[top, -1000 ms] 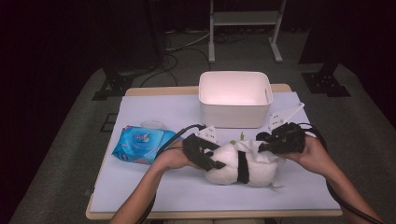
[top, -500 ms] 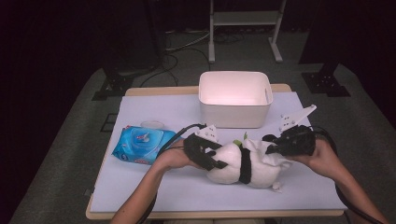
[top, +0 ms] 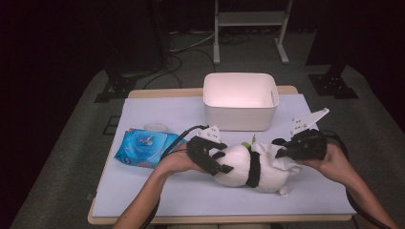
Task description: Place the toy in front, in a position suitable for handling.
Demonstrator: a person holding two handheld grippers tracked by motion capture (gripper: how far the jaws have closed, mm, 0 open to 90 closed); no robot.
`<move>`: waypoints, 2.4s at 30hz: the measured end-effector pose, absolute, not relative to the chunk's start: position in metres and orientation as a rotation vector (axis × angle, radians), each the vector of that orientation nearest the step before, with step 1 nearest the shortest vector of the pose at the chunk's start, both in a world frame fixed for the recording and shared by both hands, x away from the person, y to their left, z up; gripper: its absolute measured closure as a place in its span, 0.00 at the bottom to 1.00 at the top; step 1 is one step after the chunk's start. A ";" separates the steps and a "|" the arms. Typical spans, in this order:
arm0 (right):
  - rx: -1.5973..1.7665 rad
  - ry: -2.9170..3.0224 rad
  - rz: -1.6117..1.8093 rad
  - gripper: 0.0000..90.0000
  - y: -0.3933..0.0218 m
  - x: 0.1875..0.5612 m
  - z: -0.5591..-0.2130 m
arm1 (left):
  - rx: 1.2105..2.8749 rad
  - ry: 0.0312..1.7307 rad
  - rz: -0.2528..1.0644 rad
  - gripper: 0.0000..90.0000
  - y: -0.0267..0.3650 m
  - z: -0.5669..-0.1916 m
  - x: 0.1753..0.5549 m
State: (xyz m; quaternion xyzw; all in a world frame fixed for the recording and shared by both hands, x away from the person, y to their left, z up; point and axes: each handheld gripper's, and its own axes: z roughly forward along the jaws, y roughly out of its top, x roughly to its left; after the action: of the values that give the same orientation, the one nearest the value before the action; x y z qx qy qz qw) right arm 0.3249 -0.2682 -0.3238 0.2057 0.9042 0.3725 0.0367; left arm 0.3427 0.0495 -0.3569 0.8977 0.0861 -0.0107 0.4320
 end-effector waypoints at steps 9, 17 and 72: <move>0.650 2.761 1.165 0.93 -0.276 0.325 -0.327 | 2.239 0.231 -0.038 0.15 0.052 -0.362 0.345; 0.668 2.756 1.173 0.93 -0.280 0.326 -0.329 | 2.237 0.232 -0.042 0.13 0.055 -0.367 0.344; 0.598 2.760 1.195 0.92 -0.263 0.320 -0.322 | 2.218 0.193 0.030 0.39 0.058 -0.324 0.339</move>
State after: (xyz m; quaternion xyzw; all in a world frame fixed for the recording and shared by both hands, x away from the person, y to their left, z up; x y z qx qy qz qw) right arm 0.3198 -0.2632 -0.3225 0.1948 0.8994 0.3895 0.0374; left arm 0.3387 0.0580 -0.3236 0.8936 0.0779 0.0120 0.4418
